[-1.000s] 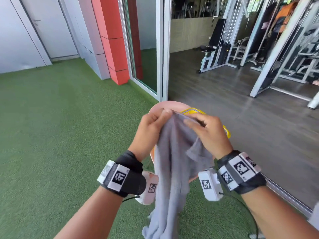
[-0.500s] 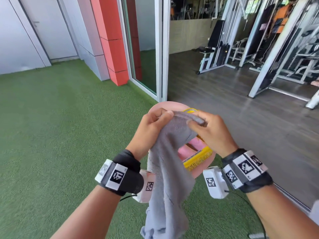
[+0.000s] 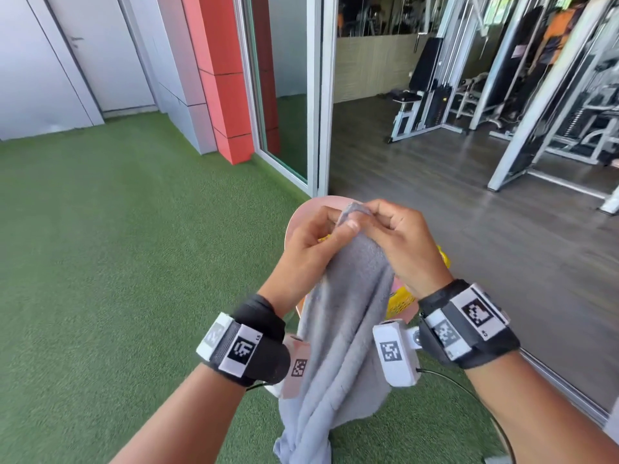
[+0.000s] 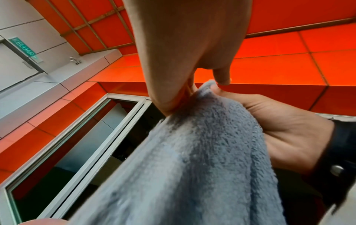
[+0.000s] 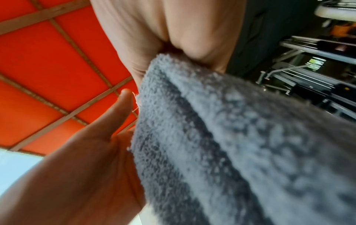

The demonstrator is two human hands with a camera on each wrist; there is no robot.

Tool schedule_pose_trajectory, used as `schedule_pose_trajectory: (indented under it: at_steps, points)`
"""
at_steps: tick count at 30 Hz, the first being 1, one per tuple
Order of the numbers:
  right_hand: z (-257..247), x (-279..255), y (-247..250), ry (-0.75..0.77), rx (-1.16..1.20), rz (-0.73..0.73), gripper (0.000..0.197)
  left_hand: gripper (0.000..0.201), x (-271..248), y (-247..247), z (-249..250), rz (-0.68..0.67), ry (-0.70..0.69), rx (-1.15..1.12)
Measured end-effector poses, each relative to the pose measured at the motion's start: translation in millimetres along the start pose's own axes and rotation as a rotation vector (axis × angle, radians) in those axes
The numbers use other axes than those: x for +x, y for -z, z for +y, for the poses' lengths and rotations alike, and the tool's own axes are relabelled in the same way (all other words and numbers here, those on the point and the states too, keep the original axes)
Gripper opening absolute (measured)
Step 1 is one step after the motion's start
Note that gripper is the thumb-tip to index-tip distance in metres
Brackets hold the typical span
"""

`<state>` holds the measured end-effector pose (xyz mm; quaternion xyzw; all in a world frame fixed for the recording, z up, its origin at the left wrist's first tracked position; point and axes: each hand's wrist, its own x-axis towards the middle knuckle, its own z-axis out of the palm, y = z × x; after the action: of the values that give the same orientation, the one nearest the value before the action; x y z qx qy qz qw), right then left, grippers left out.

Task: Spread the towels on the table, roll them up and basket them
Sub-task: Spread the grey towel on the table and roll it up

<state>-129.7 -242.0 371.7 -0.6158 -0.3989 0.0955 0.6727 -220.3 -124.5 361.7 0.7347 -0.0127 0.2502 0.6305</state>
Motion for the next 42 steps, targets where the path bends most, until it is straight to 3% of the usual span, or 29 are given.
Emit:
schedule_pose_trajectory:
  at_steps: [4, 9, 13, 15, 18, 20, 22, 23, 25, 27, 29, 33, 35, 37, 39, 40, 42]
  points:
    - [0.9, 0.3, -9.2, 0.011, -0.056, -0.024, 0.016, 0.036, 5.9, 7.8, 0.9, 0.042, 0.033, -0.067]
    - [-0.6, 4.0, -11.2, -0.003, -0.04, -0.01, 0.015, 0.025, 11.9, 19.9, -2.5, -0.002, 0.054, -0.028]
    - [-0.1, 7.6, -13.0, -0.021, -0.032, 0.009, 0.01, 0.03, 18.6, 28.0, -0.2, -0.075, 0.12, -0.08]
    - [3.0, 8.0, -16.1, -0.043, 0.012, 0.017, 0.009, 0.028, 24.0, 27.2, 6.6, 0.02, 0.055, -0.051]
    - [19.8, -4.4, -20.5, -0.043, -0.032, 0.018, 0.016, 0.026, 40.0, 40.8, 10.9, 0.269, -0.063, 0.021]
    - [30.1, -18.0, -20.8, -0.065, -0.073, 0.014, 0.015, 0.029, 48.7, 58.1, 11.7, 0.483, -0.087, 0.004]
    - [32.4, -22.0, -17.9, -0.064, -0.088, 0.013, 0.016, 0.031, 46.6, 63.0, 10.3, 0.582, -0.066, 0.035]
    - [28.8, -19.2, -16.3, -0.042, -0.098, 0.018, 0.015, 0.031, 40.3, 56.6, 9.9, 0.526, -0.034, 0.092]
    - [16.6, -6.6, -15.4, 0.016, -0.098, 0.025, 0.013, 0.03, 22.2, 35.0, 5.2, 0.249, 0.078, 0.162]
    - [8.2, 5.8, -15.4, 0.055, -0.063, 0.04, 0.013, 0.033, 10.0, 21.9, -3.0, -0.005, 0.143, 0.082]
    - [10.8, 9.7, -17.9, 0.049, -0.068, 0.045, 0.012, 0.038, 13.5, 24.8, -3.4, 0.025, 0.125, 0.038]
    - [37.9, -11.9, -18.6, -0.057, -0.119, -0.047, 0.025, 0.041, 35.0, 48.1, 14.0, 0.29, 0.026, 0.118]
    - [39.6, -16.8, -16.7, -0.068, -0.129, -0.043, 0.025, 0.04, 39.1, 54.0, 13.7, 0.357, 0.012, 0.105]
    - [28.0, -9.4, -15.6, -0.04, -0.104, -0.011, 0.017, 0.037, 32.7, 45.2, 5.7, 0.267, 0.03, 0.124]
    - [12.9, 4.5, -14.5, 0.001, -0.058, 0.032, 0.008, 0.029, 19.6, 27.6, -8.7, 0.033, 0.081, 0.082]
    - [8.7, 9.7, -14.5, 0.018, -0.051, 0.043, 0.004, 0.029, 13.4, 19.8, -14.9, -0.084, 0.114, 0.008]
    - [10.8, 9.8, -15.4, 0.005, -0.066, 0.052, 0.005, 0.037, 10.0, 18.0, -22.5, -0.154, 0.179, -0.172]
